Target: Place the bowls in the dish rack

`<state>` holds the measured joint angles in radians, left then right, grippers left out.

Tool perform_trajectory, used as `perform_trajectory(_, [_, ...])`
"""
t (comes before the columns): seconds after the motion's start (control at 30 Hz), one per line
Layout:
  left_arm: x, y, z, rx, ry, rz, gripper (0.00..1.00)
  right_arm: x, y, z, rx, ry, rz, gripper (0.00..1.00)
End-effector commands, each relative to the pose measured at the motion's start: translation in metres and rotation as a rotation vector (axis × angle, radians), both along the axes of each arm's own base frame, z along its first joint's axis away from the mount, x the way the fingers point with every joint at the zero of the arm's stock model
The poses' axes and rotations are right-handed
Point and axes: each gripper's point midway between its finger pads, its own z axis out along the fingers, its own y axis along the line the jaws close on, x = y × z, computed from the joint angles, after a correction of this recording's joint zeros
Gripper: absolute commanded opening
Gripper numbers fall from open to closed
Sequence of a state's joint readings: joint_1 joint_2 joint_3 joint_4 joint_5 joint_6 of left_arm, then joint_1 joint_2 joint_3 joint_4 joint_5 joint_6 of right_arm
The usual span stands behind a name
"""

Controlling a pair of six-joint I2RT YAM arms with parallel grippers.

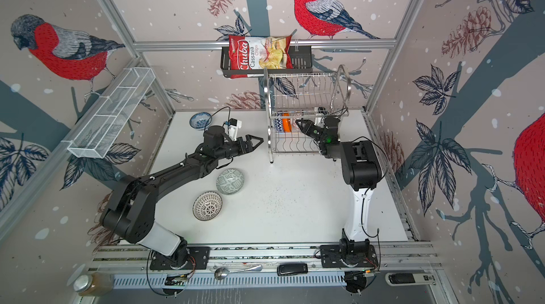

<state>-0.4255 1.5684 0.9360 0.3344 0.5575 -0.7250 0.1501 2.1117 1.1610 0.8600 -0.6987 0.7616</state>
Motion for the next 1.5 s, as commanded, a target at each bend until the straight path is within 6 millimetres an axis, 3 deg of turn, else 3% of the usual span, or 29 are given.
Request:
perform_trajectory(0.0, [0.001, -0.001, 0.011, -0.011, -0.045, -0.014, 0.98, -0.002, -0.002, -0.007, -0.005, 0.043, -0.012, 0.28])
perform_trajectory(1.47, [0.001, -0.001, 0.013, -0.013, -0.052, -0.013, 0.98, -0.01, -0.019, 0.009, -0.003, -0.016, -0.089, 0.47])
